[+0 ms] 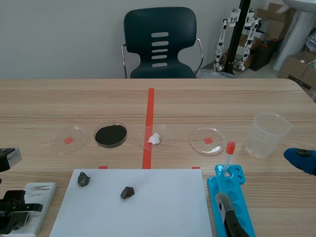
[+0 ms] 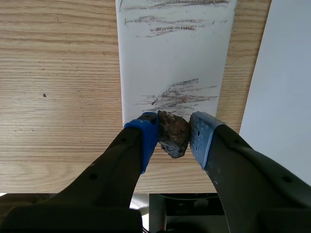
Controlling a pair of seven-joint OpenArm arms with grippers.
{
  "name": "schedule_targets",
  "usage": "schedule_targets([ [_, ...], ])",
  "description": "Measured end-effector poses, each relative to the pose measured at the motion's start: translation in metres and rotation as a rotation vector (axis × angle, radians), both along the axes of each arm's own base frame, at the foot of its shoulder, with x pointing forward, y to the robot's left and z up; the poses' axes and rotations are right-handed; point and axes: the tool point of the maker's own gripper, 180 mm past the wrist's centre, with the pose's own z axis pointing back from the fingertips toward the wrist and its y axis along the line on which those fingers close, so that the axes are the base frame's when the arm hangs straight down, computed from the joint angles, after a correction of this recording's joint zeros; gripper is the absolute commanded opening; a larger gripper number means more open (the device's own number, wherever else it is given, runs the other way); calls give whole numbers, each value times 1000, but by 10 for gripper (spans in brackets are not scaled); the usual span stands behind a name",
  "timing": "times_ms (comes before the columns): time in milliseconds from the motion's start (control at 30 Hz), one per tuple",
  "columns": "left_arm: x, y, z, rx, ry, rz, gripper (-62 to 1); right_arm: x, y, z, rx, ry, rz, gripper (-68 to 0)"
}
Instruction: Rub the mineral on the streak plate below the first streak
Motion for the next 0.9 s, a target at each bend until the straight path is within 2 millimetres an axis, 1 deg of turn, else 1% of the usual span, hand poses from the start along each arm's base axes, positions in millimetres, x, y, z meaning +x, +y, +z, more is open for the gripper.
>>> schedule_targets([
  [267, 4, 5, -4, 2, 8, 19, -518, 0, 0, 0, 0, 0, 0, -20],
  [733, 4, 3, -4, -8, 7, -8, -518, 0, 0, 0, 0, 0, 0, -20],
  [767, 5, 0, -4, -23, 6, -8, -518, 0, 0, 0, 0, 0, 0, -20],
  [867, 4, -19, -4, -114, 5, -28, -518, 0, 0, 0, 0, 0, 0, -20],
  [900, 4, -22, -4, -127, 7, -31, -518, 0, 0, 0, 0, 0, 0, -20],
])
